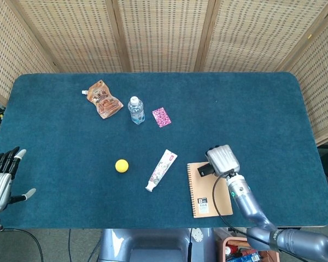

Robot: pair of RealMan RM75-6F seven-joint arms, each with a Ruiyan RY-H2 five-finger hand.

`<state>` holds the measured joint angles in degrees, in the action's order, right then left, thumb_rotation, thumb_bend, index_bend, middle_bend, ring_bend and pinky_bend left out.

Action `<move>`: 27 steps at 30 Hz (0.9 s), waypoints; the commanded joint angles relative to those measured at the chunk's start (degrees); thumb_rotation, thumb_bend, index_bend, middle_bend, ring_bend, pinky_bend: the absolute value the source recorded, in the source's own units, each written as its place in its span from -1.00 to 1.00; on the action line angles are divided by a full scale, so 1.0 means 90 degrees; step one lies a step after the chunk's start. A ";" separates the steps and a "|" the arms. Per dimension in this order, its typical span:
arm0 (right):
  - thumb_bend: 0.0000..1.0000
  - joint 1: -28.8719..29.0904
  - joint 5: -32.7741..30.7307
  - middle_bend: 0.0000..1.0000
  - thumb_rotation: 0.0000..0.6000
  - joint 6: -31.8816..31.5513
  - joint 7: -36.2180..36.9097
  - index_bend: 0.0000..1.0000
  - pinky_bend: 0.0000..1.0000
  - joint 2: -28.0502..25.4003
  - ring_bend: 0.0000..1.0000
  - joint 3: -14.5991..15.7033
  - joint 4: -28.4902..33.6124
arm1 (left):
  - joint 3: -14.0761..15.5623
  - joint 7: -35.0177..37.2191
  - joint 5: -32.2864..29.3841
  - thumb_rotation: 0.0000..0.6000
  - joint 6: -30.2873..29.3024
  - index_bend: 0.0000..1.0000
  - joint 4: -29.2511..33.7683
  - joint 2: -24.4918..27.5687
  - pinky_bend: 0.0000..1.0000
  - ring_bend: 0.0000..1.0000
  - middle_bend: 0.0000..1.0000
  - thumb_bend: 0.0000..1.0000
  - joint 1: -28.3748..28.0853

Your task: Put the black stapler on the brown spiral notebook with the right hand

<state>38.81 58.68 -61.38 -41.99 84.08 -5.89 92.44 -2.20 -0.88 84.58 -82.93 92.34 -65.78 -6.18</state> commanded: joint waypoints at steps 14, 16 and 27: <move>-0.66 0.0204 0.0745 0.28 1.00 0.0325 -0.1149 0.48 0.24 0.0195 -0.04 0.0771 0.0439 | 0.0019 0.0085 0.0077 1.00 -0.0038 -1.00 -0.0002 0.0004 -1.00 -1.00 -1.00 -0.69 0.0003; -0.66 0.0263 0.0700 0.28 1.00 0.0394 -0.1267 0.48 0.24 0.0218 -0.04 0.0778 0.0443 | 0.0021 0.0089 0.0072 1.00 -0.0031 -1.00 -0.0010 0.0003 -1.00 -1.00 -1.00 -0.69 0.0002; -0.66 0.0613 0.0282 0.28 1.00 0.0572 -0.1881 0.49 0.24 0.0085 -0.04 0.0655 0.0609 | 0.0025 0.0086 0.0094 1.00 -0.0057 -1.00 0.0002 0.0009 -1.00 -1.00 -1.00 -0.69 0.0009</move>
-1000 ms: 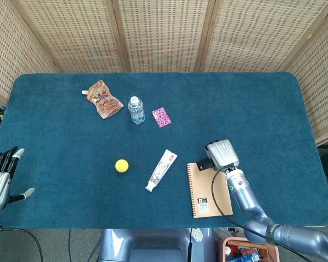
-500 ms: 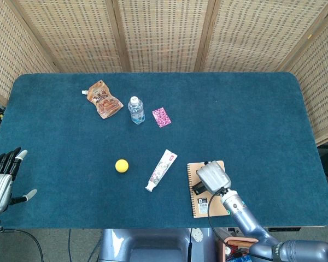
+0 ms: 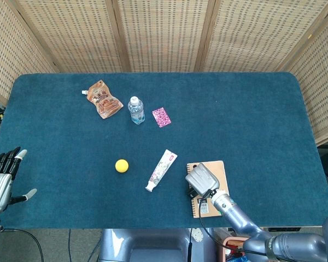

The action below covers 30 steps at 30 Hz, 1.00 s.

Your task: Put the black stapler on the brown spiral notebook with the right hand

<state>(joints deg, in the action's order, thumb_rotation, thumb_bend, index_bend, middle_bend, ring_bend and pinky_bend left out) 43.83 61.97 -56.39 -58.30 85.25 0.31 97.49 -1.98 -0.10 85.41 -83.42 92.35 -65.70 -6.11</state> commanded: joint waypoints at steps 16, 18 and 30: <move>-0.66 0.0597 -0.0616 0.29 1.00 0.0387 -0.1189 0.49 0.24 -0.0311 -0.04 0.0387 0.0405 | -0.0002 -0.0039 0.0001 1.00 -0.0011 -1.00 0.0008 -0.0009 -1.00 -1.00 -1.00 -0.69 0.0000; -0.66 0.0660 -0.0683 0.29 1.00 0.0390 -0.1320 0.49 0.24 -0.0301 -0.04 0.0424 0.0445 | -0.0005 -0.0035 0.0002 1.00 -0.0018 -1.00 0.0010 -0.0007 -1.00 -1.00 -1.00 -0.69 0.0002; -0.68 0.0992 -0.1025 0.10 1.00 -0.0094 -0.1881 0.47 0.06 -0.0285 -0.22 0.0504 0.0661 | -0.0016 -0.0001 0.0003 1.00 -0.0043 -1.00 -0.0012 0.0001 -1.00 -1.00 -1.00 -0.69 0.0010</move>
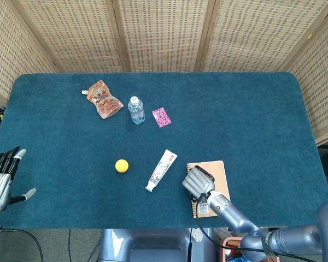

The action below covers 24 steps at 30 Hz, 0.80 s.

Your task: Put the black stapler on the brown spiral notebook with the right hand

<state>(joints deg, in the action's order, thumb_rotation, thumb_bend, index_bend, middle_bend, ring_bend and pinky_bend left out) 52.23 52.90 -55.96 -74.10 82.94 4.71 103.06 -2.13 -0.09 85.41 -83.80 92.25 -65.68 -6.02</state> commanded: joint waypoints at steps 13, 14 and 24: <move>-0.68 0.0257 -0.0737 -0.43 1.00 -0.0783 -0.1004 0.16 -0.46 0.0027 -0.71 0.0261 0.0185 | 0.0017 0.0079 0.0035 1.00 -0.0015 -1.00 0.0034 0.0044 -1.00 -1.00 -1.00 -0.69 0.0012; -0.68 0.0262 -0.0775 -0.43 1.00 -0.0804 -0.1025 0.16 -0.46 0.0035 -0.71 0.0281 0.0174 | 0.0016 0.0083 0.0034 1.00 -0.0013 -1.00 0.0036 0.0048 -1.00 -1.00 -1.00 -0.69 0.0011; -0.68 0.0321 -0.0855 -0.43 1.00 -0.0948 -0.1062 0.16 -0.46 0.0083 -0.73 0.0404 0.0194 | 0.0021 0.0119 0.0063 1.00 -0.0042 -1.00 0.0055 0.0066 -1.00 -1.00 -1.00 -0.69 0.0022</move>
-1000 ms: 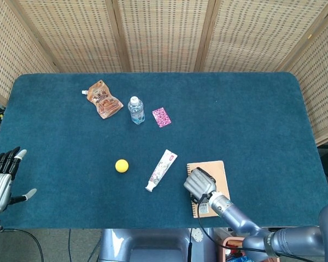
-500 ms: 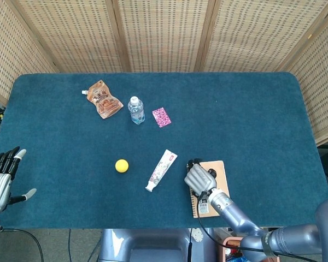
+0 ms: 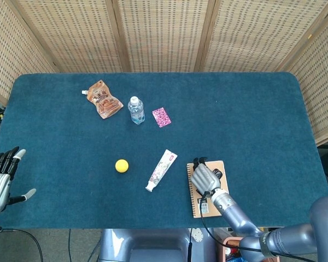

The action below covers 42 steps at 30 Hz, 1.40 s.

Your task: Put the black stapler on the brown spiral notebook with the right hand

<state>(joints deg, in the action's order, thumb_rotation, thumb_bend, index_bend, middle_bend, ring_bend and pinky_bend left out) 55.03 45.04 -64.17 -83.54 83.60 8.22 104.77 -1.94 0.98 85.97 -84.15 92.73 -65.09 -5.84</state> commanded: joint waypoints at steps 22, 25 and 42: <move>-0.91 0.0025 -0.0340 -1.00 1.00 -0.1405 -0.0666 -0.45 -0.98 -0.0255 -1.00 -0.0049 0.0690 | -0.0044 0.0076 -0.0084 1.00 -0.0005 -1.00 -0.0021 0.0034 -1.00 -1.00 -1.00 -0.69 0.0014; -0.90 -0.0052 -0.0171 -1.00 1.00 -0.1678 -0.0456 -0.45 -0.98 -0.0576 -1.00 -0.0152 0.0930 | -0.0038 0.0070 -0.0085 1.00 0.0007 -1.00 -0.0022 0.0034 -1.00 -1.00 -1.00 -0.69 0.0013; -0.90 -0.2373 0.2161 -1.00 1.00 -0.2270 0.5277 -0.75 -1.00 -0.1393 -1.00 -0.0051 -0.0170 | -0.0065 -0.0129 -0.0212 1.00 0.0126 -1.00 -0.0190 -0.0189 -1.00 -1.00 -1.00 -0.68 -0.0037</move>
<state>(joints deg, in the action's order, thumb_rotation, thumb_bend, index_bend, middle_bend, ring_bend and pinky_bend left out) 40.56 58.80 -83.00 -47.63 71.02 7.10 109.19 -2.51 -0.13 84.10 -83.02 91.08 -66.74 -6.16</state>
